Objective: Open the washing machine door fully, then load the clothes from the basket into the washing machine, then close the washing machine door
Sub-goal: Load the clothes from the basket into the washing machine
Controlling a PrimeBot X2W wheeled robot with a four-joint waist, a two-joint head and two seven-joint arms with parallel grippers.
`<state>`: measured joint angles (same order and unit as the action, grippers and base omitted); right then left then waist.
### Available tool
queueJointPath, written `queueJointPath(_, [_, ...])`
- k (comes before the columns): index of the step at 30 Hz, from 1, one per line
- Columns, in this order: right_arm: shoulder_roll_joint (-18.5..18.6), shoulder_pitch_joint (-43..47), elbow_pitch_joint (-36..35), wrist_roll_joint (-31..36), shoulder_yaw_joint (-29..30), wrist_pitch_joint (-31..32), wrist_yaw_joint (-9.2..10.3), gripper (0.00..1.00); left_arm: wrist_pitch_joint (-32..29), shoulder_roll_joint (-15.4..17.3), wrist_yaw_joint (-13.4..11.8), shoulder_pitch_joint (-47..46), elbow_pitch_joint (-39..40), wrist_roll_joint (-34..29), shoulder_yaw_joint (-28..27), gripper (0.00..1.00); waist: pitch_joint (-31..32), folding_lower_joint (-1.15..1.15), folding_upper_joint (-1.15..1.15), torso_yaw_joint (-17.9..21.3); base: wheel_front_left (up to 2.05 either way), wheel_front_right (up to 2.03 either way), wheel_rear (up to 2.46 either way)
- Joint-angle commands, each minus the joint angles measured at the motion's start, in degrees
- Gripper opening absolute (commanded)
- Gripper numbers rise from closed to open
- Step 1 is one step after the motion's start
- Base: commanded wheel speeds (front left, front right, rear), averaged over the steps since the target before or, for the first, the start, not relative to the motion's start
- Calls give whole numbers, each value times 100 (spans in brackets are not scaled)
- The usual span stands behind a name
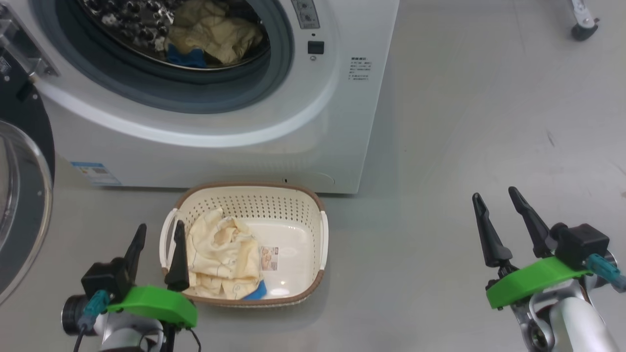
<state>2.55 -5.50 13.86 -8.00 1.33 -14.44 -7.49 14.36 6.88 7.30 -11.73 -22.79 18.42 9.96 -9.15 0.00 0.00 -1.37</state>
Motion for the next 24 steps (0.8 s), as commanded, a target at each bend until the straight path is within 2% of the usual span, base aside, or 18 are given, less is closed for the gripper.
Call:
queueJointPath(1, [32, -279, -197, 45, -94, -56, 0, 100, 63, 94, 17, -298, 118, 18, -154, 100, -267, 0, 0, 54, 0, 0, 0])
queueJointPath(10, [32, -584, -367, 155, -6, -56, 0, 100, 63, 297, 18, -885, -336, 113, 248, 100, -1363, 0, 0, 265, 0, 0, 0])
queueJointPath(16, [32, -795, -464, 132, -50, -56, 0, 100, 63, 458, 18, -1432, -1100, 286, 594, 100, -2026, 0, 0, 486, 0, 0, 0])
queueJointPath(24, [32, -1031, -597, 52, -83, -56, 0, 100, 51, 833, 18, -2290, -2515, 737, 1320, 100, -2797, 0, 0, 898, 0, 0, 0])
